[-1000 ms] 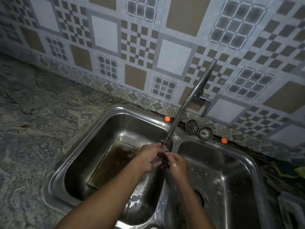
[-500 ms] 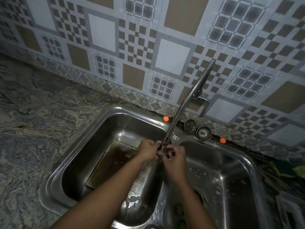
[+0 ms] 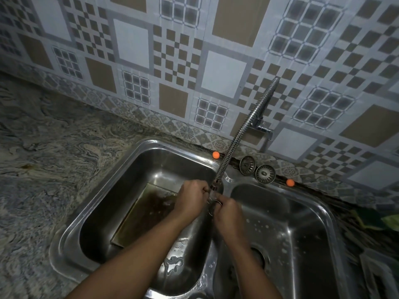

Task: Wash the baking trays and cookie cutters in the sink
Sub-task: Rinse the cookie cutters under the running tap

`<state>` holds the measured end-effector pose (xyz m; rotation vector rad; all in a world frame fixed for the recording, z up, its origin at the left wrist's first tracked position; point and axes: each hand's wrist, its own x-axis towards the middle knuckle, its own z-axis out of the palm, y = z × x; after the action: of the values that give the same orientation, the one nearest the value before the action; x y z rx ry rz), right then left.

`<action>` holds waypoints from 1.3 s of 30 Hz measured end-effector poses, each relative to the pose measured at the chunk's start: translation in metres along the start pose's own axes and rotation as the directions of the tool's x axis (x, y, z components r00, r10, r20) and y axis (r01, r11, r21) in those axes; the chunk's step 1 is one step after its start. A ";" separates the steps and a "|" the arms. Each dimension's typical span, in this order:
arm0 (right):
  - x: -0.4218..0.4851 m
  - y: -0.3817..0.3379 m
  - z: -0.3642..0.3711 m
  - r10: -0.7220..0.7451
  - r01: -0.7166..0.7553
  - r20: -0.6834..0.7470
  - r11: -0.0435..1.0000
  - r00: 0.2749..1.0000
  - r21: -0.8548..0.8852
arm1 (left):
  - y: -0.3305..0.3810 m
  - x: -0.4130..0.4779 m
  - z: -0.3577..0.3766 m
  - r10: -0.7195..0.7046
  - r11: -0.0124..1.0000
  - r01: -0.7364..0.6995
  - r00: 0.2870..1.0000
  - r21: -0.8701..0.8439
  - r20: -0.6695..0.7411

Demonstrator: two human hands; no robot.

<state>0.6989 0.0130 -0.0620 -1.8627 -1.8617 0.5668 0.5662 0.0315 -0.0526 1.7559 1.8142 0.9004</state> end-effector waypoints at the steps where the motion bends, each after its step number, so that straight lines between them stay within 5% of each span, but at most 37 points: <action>1: 0.002 0.001 -0.001 0.017 -0.017 -0.005 1.000 1.000 -0.004 | 0.002 0.001 0.001 -0.015 0.999 0.016 1.000 -0.051 0.007; 4: 0.010 0.000 -0.003 0.089 -0.090 -0.017 0.995 0.996 -0.049 | 0.003 0.005 0.006 -0.111 0.938 0.136 0.989 -0.319 0.096; 8: 0.013 -0.004 -0.003 0.095 -0.096 -0.024 0.994 0.995 -0.052 | 0.011 0.003 0.002 -0.237 0.579 0.429 0.902 -0.693 0.361; 10: 0.010 -0.008 0.001 0.034 -0.032 -0.052 0.999 0.998 0.035 | 0.010 0.001 0.006 -0.298 0.501 0.433 0.899 -0.750 0.321; 18: -0.008 -0.009 0.014 -0.198 0.213 -0.078 0.917 0.977 0.338 | -0.010 0.001 0.016 -0.553 0.621 0.377 0.832 -0.688 -0.043; 20: -0.007 -0.010 0.016 -0.156 0.183 -0.103 0.911 0.982 0.369 | -0.011 -0.001 0.017 -0.582 0.562 0.399 0.813 -0.724 -0.003; 23: 0.007 -0.013 0.017 0.093 0.007 -0.185 0.880 0.978 0.474 | -0.003 -0.004 0.019 -0.587 0.225 0.450 0.770 -0.864 0.248; 25: 0.018 -0.013 0.016 0.313 -0.187 -0.096 0.756 0.945 0.627 | -0.004 -0.003 0.020 -0.590 0.064 0.435 0.742 -0.898 0.318; 27: 0.020 -0.017 0.017 0.423 -0.342 0.119 0.503 0.898 0.793 | -0.005 -0.003 0.017 -0.577 -0.002 0.404 0.746 -0.915 0.331; 29: 0.015 -0.019 0.019 0.419 -0.356 0.179 0.395 0.890 0.847 | -0.007 -0.001 0.015 -0.577 0.032 0.411 0.752 -0.911 0.320; 33: 0.002 -0.015 0.023 0.287 -0.216 0.048 0.589 0.957 0.779 | -0.007 0.001 0.011 -0.565 0.070 0.494 0.736 -0.867 0.373; 39: -0.004 -0.008 0.035 0.336 -0.256 0.089 0.493 0.938 0.831 | 0.000 -0.001 0.018 -0.535 0.351 0.509 0.798 -0.786 0.278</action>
<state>0.6721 0.0096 -0.0861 -1.4513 -0.8677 1.2201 0.5793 0.0327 -0.0649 0.4724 1.3823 1.2044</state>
